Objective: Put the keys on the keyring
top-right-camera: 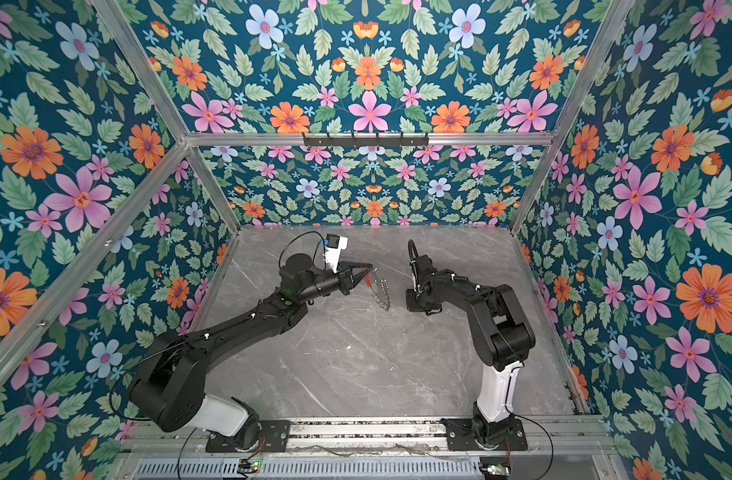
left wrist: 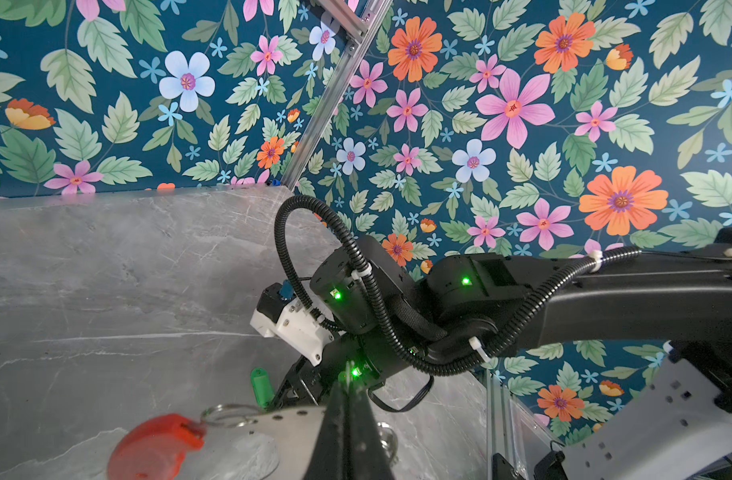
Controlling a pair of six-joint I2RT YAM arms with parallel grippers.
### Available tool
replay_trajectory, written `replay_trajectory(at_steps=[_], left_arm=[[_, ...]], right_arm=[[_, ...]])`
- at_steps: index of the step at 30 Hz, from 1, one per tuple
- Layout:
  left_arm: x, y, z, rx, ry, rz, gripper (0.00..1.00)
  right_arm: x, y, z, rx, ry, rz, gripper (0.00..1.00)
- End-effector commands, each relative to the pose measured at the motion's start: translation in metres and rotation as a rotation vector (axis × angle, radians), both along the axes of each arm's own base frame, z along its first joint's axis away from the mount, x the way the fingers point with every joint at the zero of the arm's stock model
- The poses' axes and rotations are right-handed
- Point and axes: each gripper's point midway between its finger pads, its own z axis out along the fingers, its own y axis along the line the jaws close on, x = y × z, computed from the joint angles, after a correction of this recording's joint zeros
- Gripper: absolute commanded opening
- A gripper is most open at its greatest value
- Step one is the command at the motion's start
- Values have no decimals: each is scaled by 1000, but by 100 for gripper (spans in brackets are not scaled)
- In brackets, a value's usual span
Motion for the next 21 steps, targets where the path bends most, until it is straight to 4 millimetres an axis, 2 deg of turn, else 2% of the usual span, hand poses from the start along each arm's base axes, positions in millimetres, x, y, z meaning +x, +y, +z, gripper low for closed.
replay_trajectory(at_steps=[1,11,14,15,17,21], left_arm=[[-1,0,12,-27,-38,-2,0],[1,-1,12,-29,-35,-1,0],[2,-2,11,-29,-34,-2,0],[1,-1,11,-30,-33,-2,0],[1,-1,12,-30,-36,1,0],[3,2,11,-31,-40,26,0]], right_arm=[[2,-2,-2,-19,-7,11,19],[1,-3,3,-15,-13,12,14],[0,-5,6,-24,-23,13,10],[0,-6,8,-26,-25,15,5],[0,-6,15,-25,-39,19,0],[-1,-7,46,-18,-97,33,0]])
